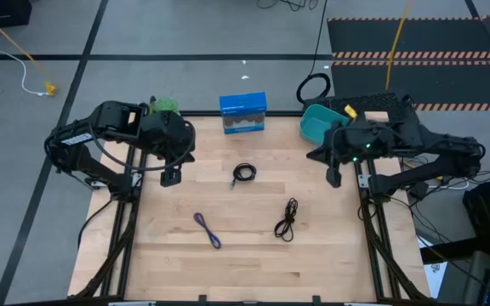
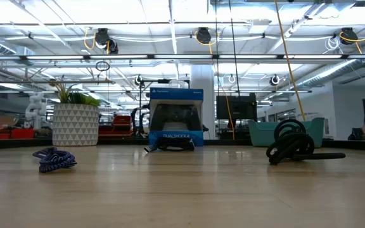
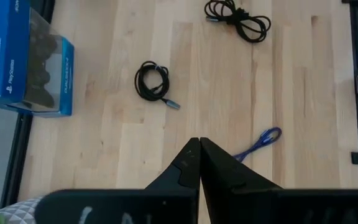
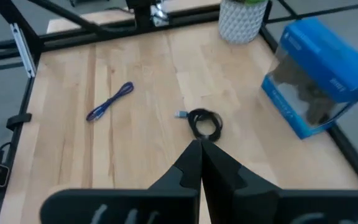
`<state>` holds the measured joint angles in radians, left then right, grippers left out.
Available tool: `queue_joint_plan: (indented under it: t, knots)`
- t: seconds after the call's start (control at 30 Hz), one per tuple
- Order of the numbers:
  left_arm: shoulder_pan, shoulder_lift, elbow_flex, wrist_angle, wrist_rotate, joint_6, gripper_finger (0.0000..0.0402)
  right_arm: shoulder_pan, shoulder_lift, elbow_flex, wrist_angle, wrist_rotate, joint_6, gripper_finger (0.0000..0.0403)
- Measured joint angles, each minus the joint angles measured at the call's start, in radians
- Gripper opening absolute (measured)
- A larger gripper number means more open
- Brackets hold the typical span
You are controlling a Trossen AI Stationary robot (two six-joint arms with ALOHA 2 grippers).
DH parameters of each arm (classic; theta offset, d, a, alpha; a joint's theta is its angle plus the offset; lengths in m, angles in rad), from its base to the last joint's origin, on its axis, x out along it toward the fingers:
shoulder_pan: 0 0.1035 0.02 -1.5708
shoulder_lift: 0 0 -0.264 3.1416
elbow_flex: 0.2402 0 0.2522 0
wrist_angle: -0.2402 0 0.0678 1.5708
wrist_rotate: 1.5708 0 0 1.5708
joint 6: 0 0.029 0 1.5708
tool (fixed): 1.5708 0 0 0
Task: Pick and place USB-C Cables
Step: Put the violet charger cable into the green bin
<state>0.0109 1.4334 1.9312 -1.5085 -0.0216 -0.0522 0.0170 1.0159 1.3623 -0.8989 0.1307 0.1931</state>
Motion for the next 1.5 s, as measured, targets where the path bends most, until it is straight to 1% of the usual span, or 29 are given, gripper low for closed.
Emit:
queue_joint_plan:
  t: [0.13,0.27,0.53,0.73,0.9,1.03,1.07,1.2,1.37,1.5]
  knots:
    - [0.000,0.000,0.000,0.010,-0.006,-0.003,0.0008,0.021,-0.005,-0.105,0.104,0.000,0.005,0.0000]
    - [0.000,0.001,0.000,0.033,-0.006,-0.004,0.0008,0.031,-0.006,-0.176,0.158,0.000,0.005,0.0000]
    - [0.000,0.005,-0.001,0.114,-0.007,0.014,0.0008,0.031,-0.025,-0.183,0.162,0.000,0.005,0.0000]
    - [0.000,0.073,-0.001,0.157,-0.008,0.043,0.0008,0.031,-0.065,-0.183,0.129,0.000,0.005,0.0000]
    - [-0.022,0.177,-0.001,0.074,-0.009,0.024,0.0008,0.031,-0.089,-0.183,0.085,0.000,0.012,0.0000]
    - [-0.086,0.262,-0.001,-0.064,-0.008,-0.003,0.0008,0.031,-0.094,-0.183,0.043,-0.001,0.034,0.0000]
    - [-0.108,0.282,-0.005,-0.068,-0.008,-0.011,0.0008,0.031,-0.094,-0.183,0.036,-0.001,0.033,0.0000]
    - [-0.204,0.314,-0.079,-0.001,0.000,-0.013,0.0008,0.031,-0.094,-0.183,0.027,-0.001,0.031,0.0000]
    - [-0.285,0.322,-0.231,0.063,0.003,-0.033,0.0010,0.031,-0.094,-0.183,0.029,-0.001,0.031,0.0000]
    - [-0.322,0.319,-0.356,0.178,0.002,-0.076,0.0031,0.031,-0.094,-0.183,0.042,-0.001,0.031,0.0000]
